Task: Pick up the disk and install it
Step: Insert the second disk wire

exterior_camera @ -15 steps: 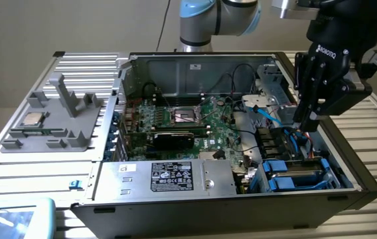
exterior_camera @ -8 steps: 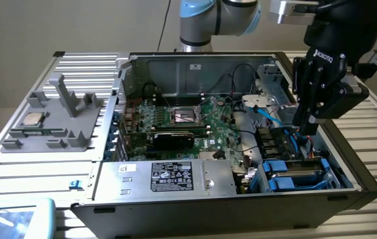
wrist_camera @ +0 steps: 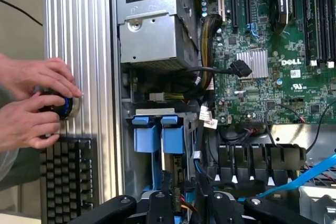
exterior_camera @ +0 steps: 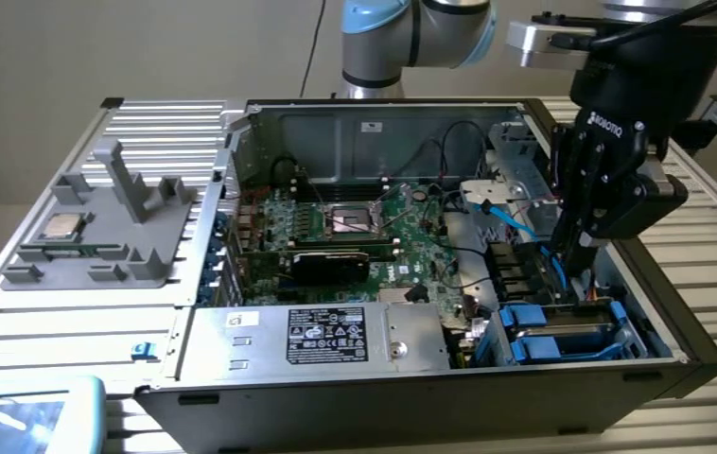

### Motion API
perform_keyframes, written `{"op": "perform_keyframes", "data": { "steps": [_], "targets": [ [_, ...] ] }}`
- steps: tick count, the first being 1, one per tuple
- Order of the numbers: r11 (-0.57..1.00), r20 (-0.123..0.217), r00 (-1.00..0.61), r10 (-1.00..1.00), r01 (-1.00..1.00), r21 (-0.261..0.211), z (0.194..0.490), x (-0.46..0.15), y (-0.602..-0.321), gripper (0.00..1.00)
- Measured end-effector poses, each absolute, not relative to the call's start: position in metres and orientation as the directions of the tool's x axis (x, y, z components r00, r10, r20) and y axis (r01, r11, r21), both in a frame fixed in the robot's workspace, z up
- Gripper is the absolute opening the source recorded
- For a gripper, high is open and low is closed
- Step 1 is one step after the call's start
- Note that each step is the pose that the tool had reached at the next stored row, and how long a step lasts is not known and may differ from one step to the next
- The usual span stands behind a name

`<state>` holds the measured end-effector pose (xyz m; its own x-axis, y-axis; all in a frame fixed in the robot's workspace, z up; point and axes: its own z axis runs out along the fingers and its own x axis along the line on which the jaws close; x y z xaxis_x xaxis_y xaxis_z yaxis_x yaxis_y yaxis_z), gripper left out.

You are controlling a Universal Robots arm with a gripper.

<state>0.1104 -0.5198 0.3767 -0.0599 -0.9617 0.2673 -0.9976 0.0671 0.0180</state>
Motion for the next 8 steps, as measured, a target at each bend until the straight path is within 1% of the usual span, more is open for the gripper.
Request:
{"op": "perform_keyframes", "data": {
  "steps": [8],
  "targets": [
    [0.06, 0.268, -0.048, -0.962, -0.997, 0.039, 0.3683, 0.113, -0.52, 0.31]
  ]
}}
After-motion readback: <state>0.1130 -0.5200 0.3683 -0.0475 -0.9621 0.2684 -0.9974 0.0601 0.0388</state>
